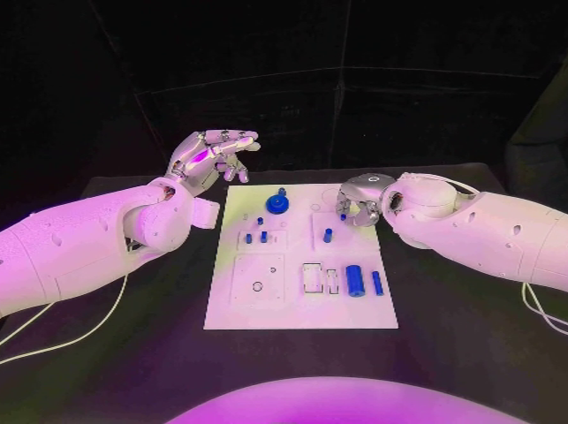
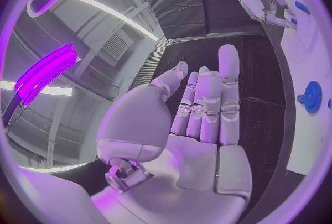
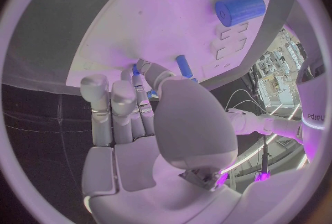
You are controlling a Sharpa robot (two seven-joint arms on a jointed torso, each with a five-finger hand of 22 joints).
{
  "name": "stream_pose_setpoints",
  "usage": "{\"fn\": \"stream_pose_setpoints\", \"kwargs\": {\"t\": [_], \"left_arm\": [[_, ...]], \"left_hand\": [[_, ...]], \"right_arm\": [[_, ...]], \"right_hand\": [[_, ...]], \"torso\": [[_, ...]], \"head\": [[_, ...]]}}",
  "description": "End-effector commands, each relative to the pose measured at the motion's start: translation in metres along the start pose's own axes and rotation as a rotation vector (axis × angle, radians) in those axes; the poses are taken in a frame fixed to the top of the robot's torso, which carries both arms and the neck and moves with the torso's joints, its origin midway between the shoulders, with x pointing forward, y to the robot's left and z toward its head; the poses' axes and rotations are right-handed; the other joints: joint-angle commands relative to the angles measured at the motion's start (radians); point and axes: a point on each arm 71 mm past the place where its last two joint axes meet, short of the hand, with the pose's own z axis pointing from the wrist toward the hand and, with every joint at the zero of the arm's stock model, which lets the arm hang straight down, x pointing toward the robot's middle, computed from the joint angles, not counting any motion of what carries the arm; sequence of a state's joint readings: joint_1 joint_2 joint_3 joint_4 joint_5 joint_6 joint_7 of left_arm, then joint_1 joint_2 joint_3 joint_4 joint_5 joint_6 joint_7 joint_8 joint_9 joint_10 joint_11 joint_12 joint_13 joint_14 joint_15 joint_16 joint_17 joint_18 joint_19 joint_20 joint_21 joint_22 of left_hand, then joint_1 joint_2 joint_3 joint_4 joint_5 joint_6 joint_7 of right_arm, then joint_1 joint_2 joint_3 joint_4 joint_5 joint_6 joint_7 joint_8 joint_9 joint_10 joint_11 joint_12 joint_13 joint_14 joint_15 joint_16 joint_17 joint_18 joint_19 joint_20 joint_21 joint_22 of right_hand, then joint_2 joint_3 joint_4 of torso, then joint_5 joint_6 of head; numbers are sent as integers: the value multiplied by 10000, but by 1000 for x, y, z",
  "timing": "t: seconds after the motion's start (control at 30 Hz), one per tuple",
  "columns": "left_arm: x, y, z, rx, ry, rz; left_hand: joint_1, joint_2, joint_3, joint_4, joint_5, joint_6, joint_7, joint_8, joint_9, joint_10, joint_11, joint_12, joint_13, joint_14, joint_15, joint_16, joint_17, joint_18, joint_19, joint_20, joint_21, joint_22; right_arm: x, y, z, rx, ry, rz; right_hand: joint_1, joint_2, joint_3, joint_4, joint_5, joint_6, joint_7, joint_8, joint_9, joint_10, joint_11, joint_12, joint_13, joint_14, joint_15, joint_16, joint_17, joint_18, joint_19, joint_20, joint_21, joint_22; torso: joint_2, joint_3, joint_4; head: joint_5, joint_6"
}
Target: Assemble the parts on the task board
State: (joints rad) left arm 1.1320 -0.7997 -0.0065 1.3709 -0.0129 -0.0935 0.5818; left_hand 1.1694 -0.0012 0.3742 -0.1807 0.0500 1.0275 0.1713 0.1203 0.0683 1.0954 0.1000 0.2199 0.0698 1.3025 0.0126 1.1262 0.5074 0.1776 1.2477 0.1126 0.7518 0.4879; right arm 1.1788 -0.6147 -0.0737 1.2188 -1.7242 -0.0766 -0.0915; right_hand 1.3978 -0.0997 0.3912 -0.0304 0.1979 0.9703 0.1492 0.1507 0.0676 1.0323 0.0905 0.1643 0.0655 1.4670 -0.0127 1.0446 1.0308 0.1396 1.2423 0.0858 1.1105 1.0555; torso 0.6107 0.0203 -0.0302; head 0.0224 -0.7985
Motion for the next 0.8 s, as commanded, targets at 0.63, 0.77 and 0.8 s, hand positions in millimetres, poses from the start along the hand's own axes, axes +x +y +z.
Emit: {"fn": "stream_pose_setpoints", "kwargs": {"t": [0.63, 0.77, 0.8], "left_arm": [[-1, -1, 1, 48, 21, -116], [-1, 0, 1, 18, 20, -115], [-1, 0, 1, 8, 17, -113]], "left_hand": [[69, 41, -72, -3, 47, 48, 24, 33, -8, 31, 3, 75, 15, -102, -8, -102, -79, 61, -95, -12, -69, -32], [87, 46, -75, -9, 47, 47, 24, 34, -8, 28, 1, 81, 15, -115, -9, -113, -102, 61, -99, -13, -80, -39], [87, 46, -75, -9, 47, 47, 24, 34, -8, 28, 1, 81, 15, -115, -9, -113, -102, 61, -99, -13, -80, -39]], "right_arm": [[4, 3, 5, -45, 655, -30], [6, 1, 5, 103, 789, -148], [6, 0, 5, 138, 787, -190]], "right_hand": [[-2, 325, 714, -264, -161, 951, -24, 255, 140, 1400, -130, 64, 93, 415, 45, 1159, 936, -493, 978, 120, 1564, 1607], [-16, 282, 745, -324, -168, 933, -15, 213, 124, 1400, -125, -20, 75, 395, 49, 1154, 899, -501, 983, 118, 1618, 1660], [-25, 274, 752, -331, -168, 919, -8, 199, 118, 1388, -120, -44, 69, 390, 53, 1152, 890, -500, 976, 119, 1620, 1660]], "torso": [[-3, -4, 4], [-3, -6, 6], [-2, -6, 4]], "head": [[3, -85], [-8, -104], [-8, -105]]}}
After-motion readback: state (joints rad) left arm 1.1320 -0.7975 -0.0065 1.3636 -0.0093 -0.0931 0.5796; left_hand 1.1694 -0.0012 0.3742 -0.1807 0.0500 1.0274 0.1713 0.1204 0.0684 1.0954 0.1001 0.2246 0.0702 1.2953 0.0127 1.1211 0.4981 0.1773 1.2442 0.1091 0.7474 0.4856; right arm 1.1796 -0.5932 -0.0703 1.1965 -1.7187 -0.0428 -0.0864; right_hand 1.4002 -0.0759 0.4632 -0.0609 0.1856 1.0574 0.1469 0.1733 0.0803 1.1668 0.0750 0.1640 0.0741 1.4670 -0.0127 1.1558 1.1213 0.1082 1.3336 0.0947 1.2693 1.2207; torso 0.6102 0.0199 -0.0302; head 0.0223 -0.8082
